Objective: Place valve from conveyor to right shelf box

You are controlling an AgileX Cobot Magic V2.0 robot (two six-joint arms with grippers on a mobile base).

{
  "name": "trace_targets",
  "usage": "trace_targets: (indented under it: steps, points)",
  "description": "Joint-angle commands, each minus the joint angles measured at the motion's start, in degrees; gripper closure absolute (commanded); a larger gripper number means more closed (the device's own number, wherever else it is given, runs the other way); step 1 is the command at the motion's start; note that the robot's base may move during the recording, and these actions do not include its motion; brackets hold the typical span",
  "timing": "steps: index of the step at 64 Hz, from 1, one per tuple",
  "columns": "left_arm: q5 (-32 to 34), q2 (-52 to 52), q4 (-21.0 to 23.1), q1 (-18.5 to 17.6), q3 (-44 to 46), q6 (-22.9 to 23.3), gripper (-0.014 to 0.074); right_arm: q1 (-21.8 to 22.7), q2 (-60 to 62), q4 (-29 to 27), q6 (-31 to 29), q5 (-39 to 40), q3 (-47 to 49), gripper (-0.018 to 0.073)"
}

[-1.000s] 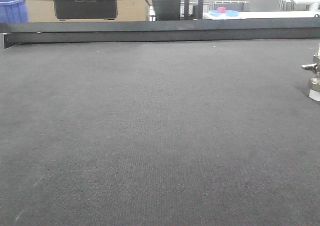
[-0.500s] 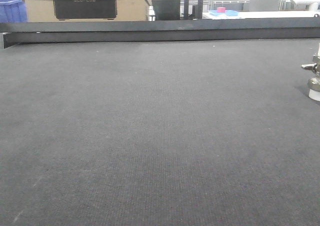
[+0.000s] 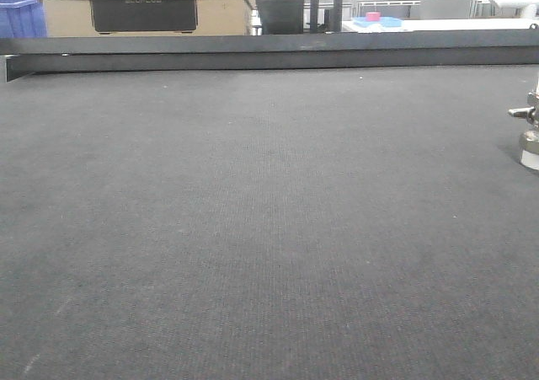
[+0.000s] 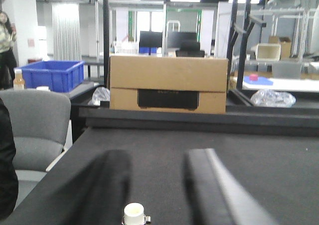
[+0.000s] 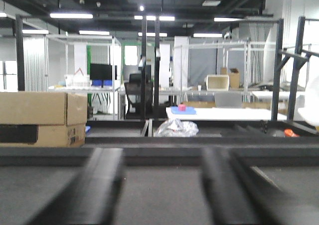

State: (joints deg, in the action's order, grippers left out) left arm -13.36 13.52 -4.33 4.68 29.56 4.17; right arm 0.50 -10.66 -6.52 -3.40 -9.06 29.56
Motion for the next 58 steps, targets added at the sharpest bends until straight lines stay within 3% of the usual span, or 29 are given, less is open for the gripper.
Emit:
trace_targets:
  steps: [1, 6, 11, 18, 38, 58]
  points:
    - [-2.1, 4.7, 1.0, 0.3, 3.8, -0.2, 0.0199, 0.4, -4.6, 0.0, 0.0, -0.8, 1.7, 0.0125]
    - [-3.0, 8.8, 4.3, 0.3, 6.3, -0.2, 0.0103, 0.4, -7.9, 0.0, 0.0, -0.7, 1.7, -0.0018]
    - [-6.8, 13.3, 6.4, 0.3, 9.4, -0.2, 0.0038, 0.4, -10.8, 0.0, 0.0, 0.0, 1.9, -0.001]
    - [-12.1, 18.9, 6.7, -0.4, 14.5, -0.2, 0.0016, 0.4, -14.8, 0.0, 0.0, -2.8, 4.8, -0.001]
    - [-27.3, 32.6, 6.6, -5.1, 27.5, -0.2, 0.0016, 0.4, -36.9, 0.1, 0.0, -25.7, 27.9, -0.001]
    - [-29.1, 38.0, 6.1, -7.4, 29.8, -0.2, 0.0016, 0.4, -60.1, 0.1, -0.1, -48.2, 50.3, -0.001]
